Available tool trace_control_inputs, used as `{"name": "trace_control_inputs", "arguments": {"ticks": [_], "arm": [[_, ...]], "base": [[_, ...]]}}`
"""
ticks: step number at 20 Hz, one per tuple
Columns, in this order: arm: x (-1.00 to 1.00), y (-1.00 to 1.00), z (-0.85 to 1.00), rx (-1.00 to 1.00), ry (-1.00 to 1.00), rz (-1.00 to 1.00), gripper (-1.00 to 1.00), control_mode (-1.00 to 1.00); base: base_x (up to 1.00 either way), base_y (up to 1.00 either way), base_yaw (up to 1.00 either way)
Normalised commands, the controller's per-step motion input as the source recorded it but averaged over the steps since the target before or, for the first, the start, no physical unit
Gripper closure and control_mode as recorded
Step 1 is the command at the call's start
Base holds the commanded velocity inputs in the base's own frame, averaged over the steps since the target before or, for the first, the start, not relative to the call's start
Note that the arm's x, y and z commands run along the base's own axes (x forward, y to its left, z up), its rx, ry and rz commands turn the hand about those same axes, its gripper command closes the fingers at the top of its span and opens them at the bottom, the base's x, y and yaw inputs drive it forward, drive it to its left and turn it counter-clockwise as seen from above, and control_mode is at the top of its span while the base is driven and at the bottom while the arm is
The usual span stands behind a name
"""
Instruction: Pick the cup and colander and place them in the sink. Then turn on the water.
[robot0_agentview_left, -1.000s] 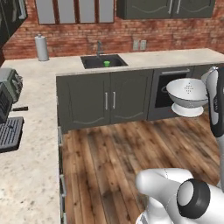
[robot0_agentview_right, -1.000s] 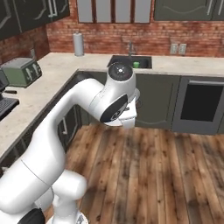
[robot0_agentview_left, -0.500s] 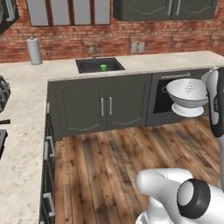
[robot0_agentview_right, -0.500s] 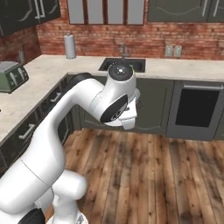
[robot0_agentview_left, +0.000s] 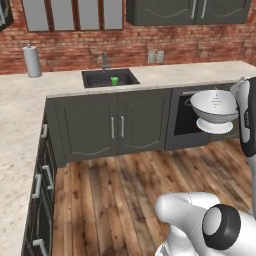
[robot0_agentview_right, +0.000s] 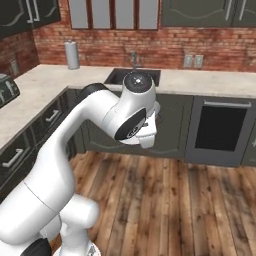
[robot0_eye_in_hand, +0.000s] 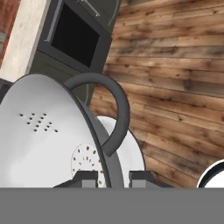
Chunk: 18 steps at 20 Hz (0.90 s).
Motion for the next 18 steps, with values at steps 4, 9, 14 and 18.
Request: {"name": "trace_control_inputs", "arguments": {"ticks": [4, 9, 14, 18], "arm": [[0.0, 0.0, 0.0, 0.0, 0.0, 0.0, 1.0, 1.0], [0.0, 0.0, 0.0, 0.0, 0.0, 0.0, 1.0, 1.0], [0.0, 0.0, 0.0, 0.0, 0.0, 0.0, 1.0, 1.0], [0.0, 0.0, 0.0, 0.0, 0.0, 0.0, 1.0, 1.0]], "base": [[0.43, -0.38, 0.04], [0.38, -0.36, 0.04], [0.59, -0.16, 0.01], [0.7, -0.06, 0.0]]}}
